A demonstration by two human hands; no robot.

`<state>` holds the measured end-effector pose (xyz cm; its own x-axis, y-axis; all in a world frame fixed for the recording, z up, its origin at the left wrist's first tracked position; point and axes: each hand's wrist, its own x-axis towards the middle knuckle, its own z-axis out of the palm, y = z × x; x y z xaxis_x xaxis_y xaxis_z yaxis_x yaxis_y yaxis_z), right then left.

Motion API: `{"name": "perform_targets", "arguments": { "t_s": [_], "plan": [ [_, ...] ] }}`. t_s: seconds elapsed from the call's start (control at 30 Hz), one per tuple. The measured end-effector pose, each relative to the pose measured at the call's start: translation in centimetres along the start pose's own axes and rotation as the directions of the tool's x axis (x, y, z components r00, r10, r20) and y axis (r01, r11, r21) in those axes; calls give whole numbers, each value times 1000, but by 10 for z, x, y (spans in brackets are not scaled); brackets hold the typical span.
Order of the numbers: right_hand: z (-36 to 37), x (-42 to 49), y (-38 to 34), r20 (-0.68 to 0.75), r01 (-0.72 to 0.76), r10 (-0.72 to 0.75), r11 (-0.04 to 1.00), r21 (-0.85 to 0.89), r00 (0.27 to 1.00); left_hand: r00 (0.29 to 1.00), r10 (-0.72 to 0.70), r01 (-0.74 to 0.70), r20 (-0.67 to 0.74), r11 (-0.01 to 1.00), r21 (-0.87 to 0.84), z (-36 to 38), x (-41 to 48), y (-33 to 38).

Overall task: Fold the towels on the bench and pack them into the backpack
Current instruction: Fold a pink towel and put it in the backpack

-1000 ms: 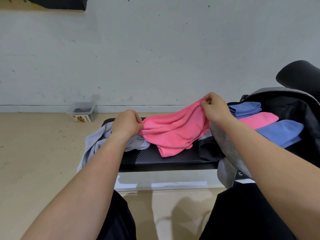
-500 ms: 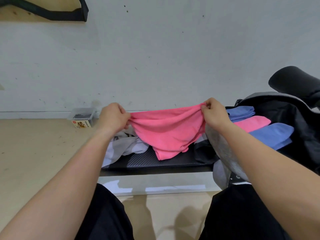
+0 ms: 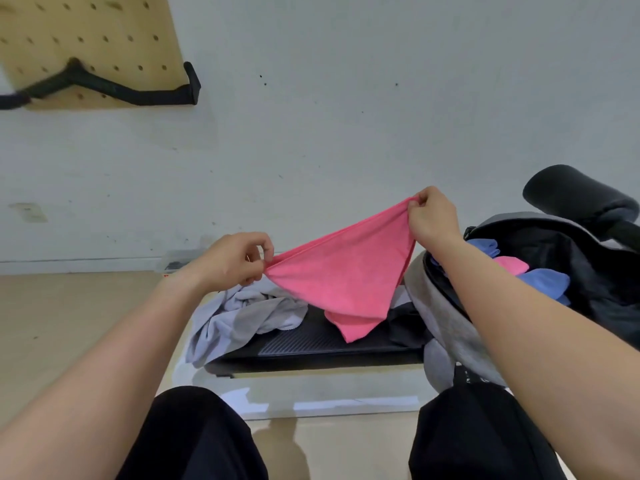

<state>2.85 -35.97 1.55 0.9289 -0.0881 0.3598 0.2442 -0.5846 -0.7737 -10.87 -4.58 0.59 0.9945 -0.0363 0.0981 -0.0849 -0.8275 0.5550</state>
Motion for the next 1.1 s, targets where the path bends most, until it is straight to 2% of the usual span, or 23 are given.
{"name": "perform_targets", "arguments": {
  "t_s": [0.23, 0.4, 0.47, 0.53, 0.63, 0.77, 0.83, 0.93, 0.97, 1.03, 1.1],
  "plan": [
    [-2, -2, -15, 47, 15, -17, 999, 33, 999, 994, -42, 51, -103, 995, 84, -11, -12, 6],
    [-4, 1, -14, 53, -8, 6, 1000, 30, 999, 983, -25, 32, -181, 999, 38, -14, -15, 8],
    [-4, 1, -12, 62, -20, 17, 999, 34, 998, 968, -8, 21, -252, 999, 47, -15, -11, 5],
    [-4, 0, -12, 72, -33, 29, 997, 64, 997, 926, -10, 27, -376, 999, 40, -17, -4, 5],
    [-4, 1, -22, 63, -47, 35, 975, 216, 997, 828, -56, 47, -558, 998, -30, -25, 10, 13],
    [-14, 8, -43, -40, 59, -48, 927, 369, 998, 736, -108, 96, -669, 994, -54, -41, 21, 29],
    [-20, 8, -49, -103, 91, -58, 931, 354, 993, 747, -88, 59, -659, 996, -66, -44, 23, 38],
    [-24, 3, -46, -138, 44, -13, 973, 226, 990, 825, -21, 8, -564, 1000, -25, -43, 23, 49],
    [-24, -1, -43, -111, 15, 5, 983, 182, 994, 833, -8, 14, -552, 1000, 8, -43, 22, 51],
    [-24, -8, -41, -2, -37, 38, 985, 169, 999, 788, -7, 38, -616, 999, 38, -46, 19, 53],
    [-23, -16, -45, 163, -97, 50, 951, 293, 985, 731, -117, 93, -673, 993, -72, -51, 14, 51]
  ]
}}
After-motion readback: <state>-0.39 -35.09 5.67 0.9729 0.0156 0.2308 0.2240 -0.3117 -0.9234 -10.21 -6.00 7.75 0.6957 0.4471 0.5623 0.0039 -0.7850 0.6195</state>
